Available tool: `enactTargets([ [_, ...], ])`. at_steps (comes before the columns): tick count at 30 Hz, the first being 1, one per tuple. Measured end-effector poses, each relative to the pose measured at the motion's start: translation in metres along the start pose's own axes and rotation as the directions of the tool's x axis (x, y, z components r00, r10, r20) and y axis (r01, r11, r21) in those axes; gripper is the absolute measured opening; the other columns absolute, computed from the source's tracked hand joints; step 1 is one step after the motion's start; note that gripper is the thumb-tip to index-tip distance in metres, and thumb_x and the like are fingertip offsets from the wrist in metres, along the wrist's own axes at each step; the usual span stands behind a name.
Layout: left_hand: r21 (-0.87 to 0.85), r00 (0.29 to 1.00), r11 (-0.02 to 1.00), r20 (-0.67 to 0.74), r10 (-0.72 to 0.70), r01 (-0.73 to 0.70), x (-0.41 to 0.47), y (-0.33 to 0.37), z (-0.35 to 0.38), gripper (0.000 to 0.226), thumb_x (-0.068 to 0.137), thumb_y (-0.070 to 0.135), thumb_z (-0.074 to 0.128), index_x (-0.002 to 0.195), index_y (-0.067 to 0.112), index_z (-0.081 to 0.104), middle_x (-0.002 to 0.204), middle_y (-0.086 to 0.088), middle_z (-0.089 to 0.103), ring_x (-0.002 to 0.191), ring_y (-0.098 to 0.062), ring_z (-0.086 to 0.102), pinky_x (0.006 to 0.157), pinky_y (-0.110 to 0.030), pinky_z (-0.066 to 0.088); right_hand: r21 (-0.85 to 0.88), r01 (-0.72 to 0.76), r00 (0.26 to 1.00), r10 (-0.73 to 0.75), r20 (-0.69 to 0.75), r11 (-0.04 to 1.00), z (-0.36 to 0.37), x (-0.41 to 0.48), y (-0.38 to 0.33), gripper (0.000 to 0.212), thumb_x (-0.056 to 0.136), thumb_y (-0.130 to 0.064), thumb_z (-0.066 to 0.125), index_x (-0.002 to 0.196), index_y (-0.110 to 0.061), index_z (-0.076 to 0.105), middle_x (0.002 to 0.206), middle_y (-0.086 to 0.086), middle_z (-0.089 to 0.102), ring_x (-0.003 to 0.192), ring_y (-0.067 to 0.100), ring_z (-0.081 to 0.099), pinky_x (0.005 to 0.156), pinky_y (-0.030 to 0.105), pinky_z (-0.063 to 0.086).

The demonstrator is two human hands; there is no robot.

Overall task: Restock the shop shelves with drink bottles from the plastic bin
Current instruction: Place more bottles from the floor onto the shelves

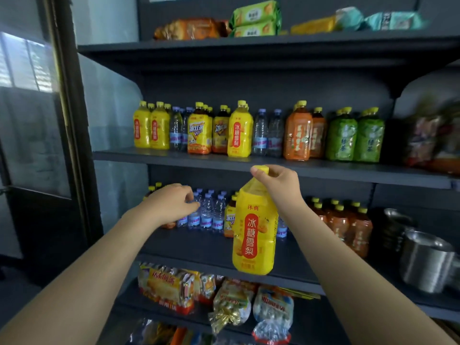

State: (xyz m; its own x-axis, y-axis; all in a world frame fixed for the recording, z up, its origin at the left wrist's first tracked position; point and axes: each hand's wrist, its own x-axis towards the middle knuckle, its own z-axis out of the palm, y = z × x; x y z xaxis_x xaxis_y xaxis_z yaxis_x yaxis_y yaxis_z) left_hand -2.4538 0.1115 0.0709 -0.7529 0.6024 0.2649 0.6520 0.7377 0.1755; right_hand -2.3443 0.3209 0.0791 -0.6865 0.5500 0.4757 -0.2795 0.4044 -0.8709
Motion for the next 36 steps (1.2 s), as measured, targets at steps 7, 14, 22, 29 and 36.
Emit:
enactTargets([
  [7,0.001,0.998,1.0,-0.063,-0.026,0.026,0.038,0.006,-0.027,0.03,0.091,0.041,0.051,0.106,0.017,0.058,0.11,-0.002,0.056,0.1,-0.017,0.053,0.09,-0.035,0.046,0.091,0.079,0.996,-0.082,0.03,0.993,-0.005,0.046,-0.016,0.048,0.08,-0.041,0.071,0.113,-0.008,0.066,0.107,0.002,0.068,0.1,0.015,0.063,0.088,0.03,0.051],
  [14,0.001,0.991,0.997,-0.112,-0.076,0.077,0.062,-0.005,-0.045,0.034,0.092,0.04,0.051,0.112,0.014,0.059,0.116,-0.003,0.057,0.105,-0.018,0.052,0.087,-0.031,0.043,0.111,0.14,0.989,-0.145,0.038,0.984,0.021,0.088,-0.03,0.034,0.078,-0.042,0.073,0.095,-0.012,0.071,0.093,0.002,0.072,0.09,0.021,0.067,0.086,0.041,0.055],
  [22,-0.016,0.986,0.996,-0.14,-0.09,0.089,0.101,-0.051,-0.061,0.033,0.092,0.04,0.051,0.112,0.014,0.059,0.115,-0.003,0.059,0.103,-0.018,0.053,0.086,-0.031,0.045,0.14,0.17,0.984,-0.177,0.037,0.975,0.078,0.13,-0.049,0.054,0.077,-0.05,0.07,0.107,-0.006,0.067,0.107,0.008,0.069,0.1,0.021,0.064,0.089,0.039,0.054],
  [29,-0.002,0.978,0.997,-0.192,-0.077,0.078,0.163,-0.147,-0.075,0.034,0.092,0.038,0.051,0.114,0.015,0.059,0.118,-0.004,0.059,0.107,-0.02,0.053,0.085,-0.03,0.043,0.103,0.213,0.977,-0.214,0.002,0.972,0.171,0.179,-0.055,0.034,0.08,-0.045,0.07,0.075,-0.012,0.067,0.074,0.008,0.065,0.067,0.018,0.059,0.07,0.038,0.055],
  [36,-0.019,0.988,1.0,-0.152,-0.003,0.001,0.254,-0.27,-0.083,0.033,0.09,0.039,0.053,0.113,0.016,0.061,0.117,-0.003,0.06,0.104,-0.019,0.055,0.087,-0.031,0.046,0.064,0.223,0.973,-0.218,-0.077,0.973,0.29,0.248,-0.066,0.036,0.08,-0.045,0.07,0.079,-0.009,0.069,0.073,0.005,0.063,0.068,0.019,0.062,0.073,0.041,0.057],
])
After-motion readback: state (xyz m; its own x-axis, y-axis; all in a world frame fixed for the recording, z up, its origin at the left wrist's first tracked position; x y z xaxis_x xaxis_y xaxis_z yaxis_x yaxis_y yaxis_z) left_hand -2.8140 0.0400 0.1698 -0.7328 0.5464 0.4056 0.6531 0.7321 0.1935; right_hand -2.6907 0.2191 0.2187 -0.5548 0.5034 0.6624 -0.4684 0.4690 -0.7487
